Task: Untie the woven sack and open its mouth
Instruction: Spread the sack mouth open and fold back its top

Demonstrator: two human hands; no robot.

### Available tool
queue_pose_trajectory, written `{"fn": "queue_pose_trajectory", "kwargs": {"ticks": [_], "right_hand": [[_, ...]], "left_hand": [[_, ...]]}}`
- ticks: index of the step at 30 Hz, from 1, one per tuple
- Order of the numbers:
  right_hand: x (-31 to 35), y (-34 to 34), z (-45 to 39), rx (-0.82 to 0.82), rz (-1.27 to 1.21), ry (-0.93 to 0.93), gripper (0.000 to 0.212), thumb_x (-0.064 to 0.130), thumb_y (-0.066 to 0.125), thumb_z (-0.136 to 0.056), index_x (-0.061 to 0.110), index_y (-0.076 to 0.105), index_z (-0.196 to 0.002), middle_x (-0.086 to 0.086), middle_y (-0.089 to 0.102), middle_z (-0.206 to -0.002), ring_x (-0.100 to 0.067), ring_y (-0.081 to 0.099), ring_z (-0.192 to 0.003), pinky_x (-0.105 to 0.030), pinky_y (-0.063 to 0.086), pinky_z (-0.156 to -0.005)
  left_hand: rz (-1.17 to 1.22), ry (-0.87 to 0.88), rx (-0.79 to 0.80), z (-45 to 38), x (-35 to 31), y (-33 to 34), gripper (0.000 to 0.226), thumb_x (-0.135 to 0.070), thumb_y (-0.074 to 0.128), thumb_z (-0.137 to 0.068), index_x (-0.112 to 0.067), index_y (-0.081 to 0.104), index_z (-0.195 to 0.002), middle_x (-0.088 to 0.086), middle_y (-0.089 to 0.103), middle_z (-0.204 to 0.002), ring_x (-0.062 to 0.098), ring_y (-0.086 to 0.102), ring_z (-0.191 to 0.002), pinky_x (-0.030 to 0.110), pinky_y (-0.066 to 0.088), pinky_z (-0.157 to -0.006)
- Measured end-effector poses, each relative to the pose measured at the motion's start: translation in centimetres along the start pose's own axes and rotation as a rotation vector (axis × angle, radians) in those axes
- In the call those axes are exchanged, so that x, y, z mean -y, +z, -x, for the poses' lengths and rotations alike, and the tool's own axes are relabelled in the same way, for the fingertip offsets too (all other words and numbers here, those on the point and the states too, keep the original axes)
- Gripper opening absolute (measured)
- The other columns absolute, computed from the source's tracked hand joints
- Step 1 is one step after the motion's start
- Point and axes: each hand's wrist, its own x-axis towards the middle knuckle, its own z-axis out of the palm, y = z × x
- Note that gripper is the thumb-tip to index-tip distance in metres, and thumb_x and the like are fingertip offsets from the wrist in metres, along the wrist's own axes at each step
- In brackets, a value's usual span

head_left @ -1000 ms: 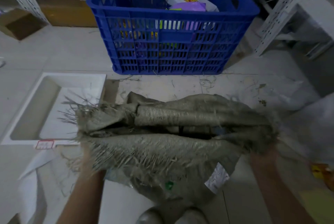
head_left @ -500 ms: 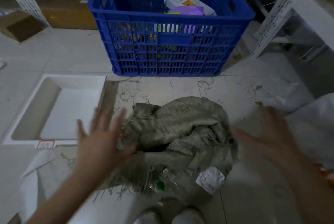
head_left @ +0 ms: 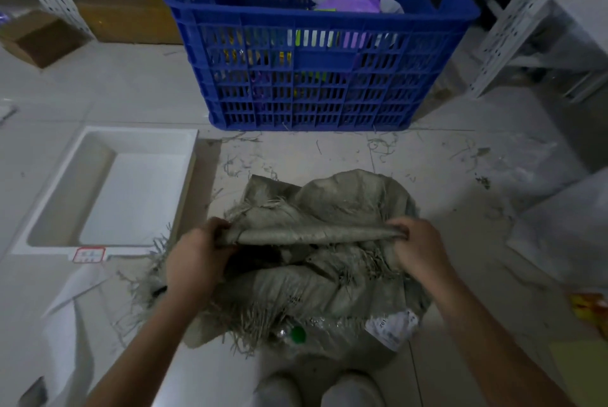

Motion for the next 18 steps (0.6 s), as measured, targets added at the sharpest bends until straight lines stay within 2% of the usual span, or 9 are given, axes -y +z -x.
{"fn": "queue_pose_trajectory", "kwargs": {"ticks": [4, 6, 8, 11, 13, 14, 15, 16, 18], "right_hand": [[-0.7, -4.2, -1.1, 0.211, -0.463, 0.176, 0.032, -0.017, 0.051, -0.079, 0.010, 0.069, -0.081, -0.008, 0.065, -0.077, -0.023, 0.061, -0.076, -0.025, 0.045, -0.062], [-1.1, -5.9, -1.7, 0.343, -0.537, 0.207, 0.030, -0.014, 0.049, -0.083, 0.010, 0.067, -0.082, -0.013, 0.065, -0.085, -0.022, 0.060, -0.077, -0.028, 0.047, -0.066], [-1.5, -6.8, -2.3, 0.430, -0.533, 0.208, 0.030, -0.010, 0.047, -0.087, 0.013, 0.066, -0.087, -0.011, 0.065, -0.086, -0.020, 0.060, -0.078, -0.026, 0.048, -0.067], [-2.0, -7.4, -3.0, 0.506, -0.517, 0.307, 0.012, 0.003, 0.059, -0.082, 0.009, 0.069, -0.083, -0.010, 0.070, -0.074, -0.020, 0.065, -0.066, -0.025, 0.052, -0.061], [-2.2, -7.3, -3.1, 0.598, -0.511, 0.423, 0.011, 0.017, 0.070, -0.070, 0.007, 0.072, -0.067, -0.011, 0.072, -0.061, -0.022, 0.067, -0.053, -0.024, 0.052, -0.053], [-2.4, -7.1, -3.3, 0.624, -0.522, 0.463, 0.016, 0.021, 0.068, -0.075, 0.007, 0.071, -0.067, -0.010, 0.073, -0.063, -0.023, 0.067, -0.054, -0.025, 0.051, -0.052], [-2.9, -6.8, -3.8, 0.617, -0.536, 0.482, 0.021, 0.021, 0.060, -0.085, 0.008, 0.070, -0.072, -0.007, 0.072, -0.068, -0.022, 0.066, -0.057, -0.023, 0.051, -0.051], [-3.1, -6.4, -4.1, 0.600, -0.512, 0.498, 0.024, 0.017, 0.049, -0.093, 0.010, 0.067, -0.079, -0.002, 0.069, -0.073, -0.017, 0.065, -0.058, -0.018, 0.050, -0.046], [-2.9, -6.0, -3.9, 0.602, -0.382, 0.525, 0.019, 0.015, 0.045, -0.096, 0.008, 0.061, -0.104, 0.002, 0.067, -0.068, -0.012, 0.064, -0.054, -0.013, 0.046, -0.039]], "left_hand": [[0.480, -0.026, 0.152, -2.2, -0.5, -3.9, 0.014, -0.008, 0.076, -0.074, -0.014, 0.067, -0.064, -0.003, 0.065, -0.053, 0.017, 0.058, -0.059, 0.006, 0.044, -0.048], [0.671, -0.069, 0.307, -3.2, -0.3, -5.5, 0.015, -0.022, 0.083, -0.063, -0.012, 0.073, -0.057, -0.002, 0.069, -0.051, 0.021, 0.063, -0.061, 0.018, 0.053, -0.058], [0.816, -0.081, 0.481, -3.7, -0.3, -6.5, 0.043, -0.046, 0.090, -0.034, -0.016, 0.077, -0.061, 0.003, 0.074, -0.060, 0.018, 0.069, -0.060, 0.023, 0.057, -0.058], [0.977, -0.175, 0.659, -4.9, -0.1, -5.9, 0.065, -0.051, 0.090, -0.017, -0.012, 0.078, -0.067, 0.010, 0.076, -0.069, 0.019, 0.072, -0.061, 0.024, 0.058, -0.055], [1.025, -0.314, 0.760, -5.8, 0.1, -5.2, 0.054, -0.045, 0.090, -0.031, -0.010, 0.079, -0.070, 0.012, 0.075, -0.072, 0.022, 0.072, -0.064, 0.028, 0.059, -0.062], [1.028, -0.356, 0.774, -6.2, 0.0, -4.5, 0.034, -0.037, 0.086, -0.049, -0.010, 0.078, -0.068, 0.011, 0.074, -0.069, 0.022, 0.071, -0.063, 0.027, 0.059, -0.062], [1.004, -0.367, 0.773, -6.4, 0.0, -4.0, 0.019, -0.026, 0.075, -0.070, -0.009, 0.078, -0.065, 0.010, 0.073, -0.065, 0.023, 0.069, -0.061, 0.024, 0.058, -0.058], [0.948, -0.381, 0.744, -6.6, 0.0, -3.4, 0.028, -0.016, 0.060, -0.085, -0.008, 0.078, -0.066, 0.009, 0.072, -0.064, 0.024, 0.066, -0.064, 0.022, 0.057, -0.056], [0.715, -0.377, 0.654, -6.6, -0.2, -2.5, 0.029, -0.025, 0.052, -0.088, -0.005, 0.071, -0.097, 0.015, 0.072, -0.095, 0.023, 0.062, -0.088, 0.022, 0.054, -0.070]]}}
